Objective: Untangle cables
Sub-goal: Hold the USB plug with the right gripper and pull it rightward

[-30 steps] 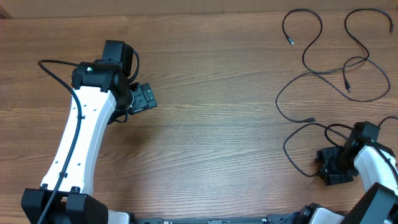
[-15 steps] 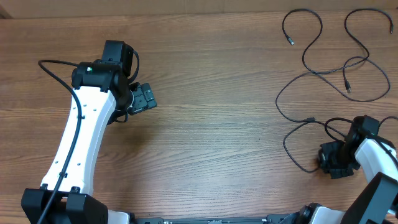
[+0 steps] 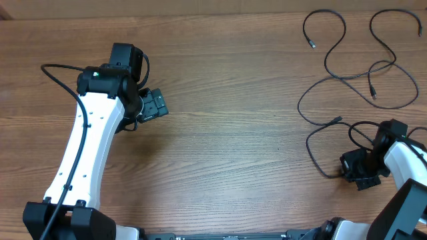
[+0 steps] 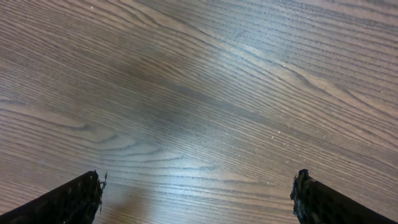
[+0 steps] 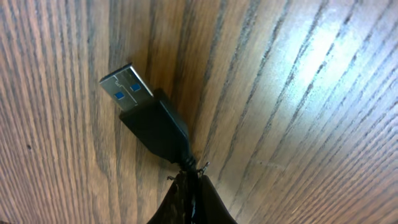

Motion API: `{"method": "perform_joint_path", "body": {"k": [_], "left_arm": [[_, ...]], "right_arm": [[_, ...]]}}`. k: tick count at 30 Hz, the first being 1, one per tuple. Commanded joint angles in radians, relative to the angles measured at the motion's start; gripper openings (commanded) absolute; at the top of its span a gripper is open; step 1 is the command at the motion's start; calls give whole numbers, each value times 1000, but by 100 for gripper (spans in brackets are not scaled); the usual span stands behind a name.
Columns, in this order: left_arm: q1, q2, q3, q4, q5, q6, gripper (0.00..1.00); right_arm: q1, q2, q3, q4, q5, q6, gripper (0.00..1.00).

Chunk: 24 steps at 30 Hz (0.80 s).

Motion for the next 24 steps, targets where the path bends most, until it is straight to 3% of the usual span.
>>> {"method": "perform_joint_path", "body": {"k": [1, 22, 23, 24], "left_arm": [[4, 2, 11, 2, -6, 19, 100], [4, 2, 11, 3, -5, 19, 100], [4, 2, 11, 3, -5, 19, 100], [4, 2, 11, 3, -5, 19, 100]], "right_arm": [[5, 3, 22, -5, -4, -60, 4], [5, -71, 22, -83, -108, -194, 4], [5, -72, 22, -86, -108, -194, 5], [5, -72, 22, -89, -107, -195, 17]]}}
